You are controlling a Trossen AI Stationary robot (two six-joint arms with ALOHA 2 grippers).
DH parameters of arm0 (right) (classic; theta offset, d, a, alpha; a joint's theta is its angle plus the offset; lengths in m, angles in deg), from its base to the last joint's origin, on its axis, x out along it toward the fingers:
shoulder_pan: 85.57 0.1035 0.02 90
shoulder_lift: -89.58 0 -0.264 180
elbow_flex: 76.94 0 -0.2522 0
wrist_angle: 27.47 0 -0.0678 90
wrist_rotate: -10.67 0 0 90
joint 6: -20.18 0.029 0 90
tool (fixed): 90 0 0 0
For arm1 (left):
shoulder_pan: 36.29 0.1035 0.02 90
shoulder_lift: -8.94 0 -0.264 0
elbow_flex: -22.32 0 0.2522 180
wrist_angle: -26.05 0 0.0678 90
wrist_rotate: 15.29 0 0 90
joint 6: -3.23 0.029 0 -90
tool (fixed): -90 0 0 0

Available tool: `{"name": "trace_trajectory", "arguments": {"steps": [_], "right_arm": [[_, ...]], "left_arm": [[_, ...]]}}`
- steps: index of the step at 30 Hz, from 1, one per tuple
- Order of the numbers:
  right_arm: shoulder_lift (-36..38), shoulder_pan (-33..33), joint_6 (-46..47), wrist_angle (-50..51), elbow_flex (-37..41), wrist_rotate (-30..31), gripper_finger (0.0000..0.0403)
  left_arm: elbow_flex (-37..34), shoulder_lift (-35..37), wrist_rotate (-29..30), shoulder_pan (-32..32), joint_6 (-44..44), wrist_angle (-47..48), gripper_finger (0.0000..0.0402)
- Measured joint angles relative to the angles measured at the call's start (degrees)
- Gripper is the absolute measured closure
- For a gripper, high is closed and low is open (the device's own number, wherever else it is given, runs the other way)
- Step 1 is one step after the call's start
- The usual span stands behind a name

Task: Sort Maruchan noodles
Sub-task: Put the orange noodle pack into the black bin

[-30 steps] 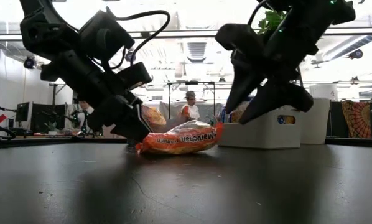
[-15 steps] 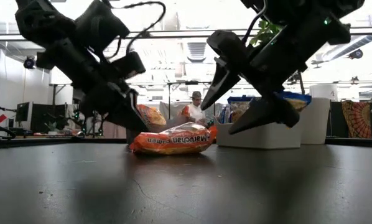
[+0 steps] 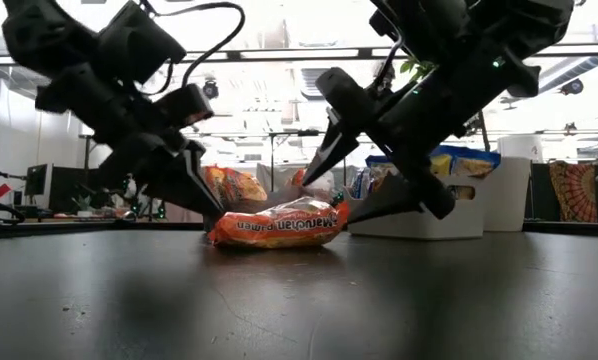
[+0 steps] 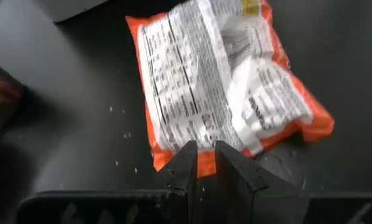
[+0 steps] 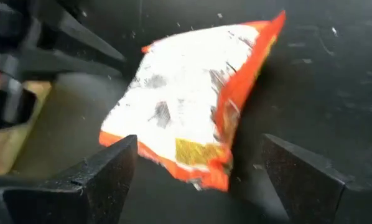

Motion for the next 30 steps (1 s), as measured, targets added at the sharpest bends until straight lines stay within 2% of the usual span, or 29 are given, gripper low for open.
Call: {"name": "trace_trajectory", "arguments": {"steps": [6, 11, 22, 30], "right_arm": [[-0.2, -0.7, -0.9, -1.4, 0.0, 0.4, 0.0076], [-1.1, -0.7, -0.8, -2.0, 0.1, 0.4, 0.0076], [-4.3, -0.7, -1.8, -5.8, 0.3, 0.7, 0.0076], [-7.4, -0.7, -9.0, -19.3, 0.3, -0.1, 0.0076]], "left_arm": [[-3.6, -3.9, 0.0, 0.0, -1.6, -11.2, 0.0361], [-4.4, -7.8, 0.0, 0.0, -3.3, -14.6, 0.0361], [-2.3, -13.2, 0.4, 0.0, -4.4, -16.5, 0.0361], [-2.4, -13.2, 0.2, 0.0, -4.8, -17.5, 0.0361]]}}
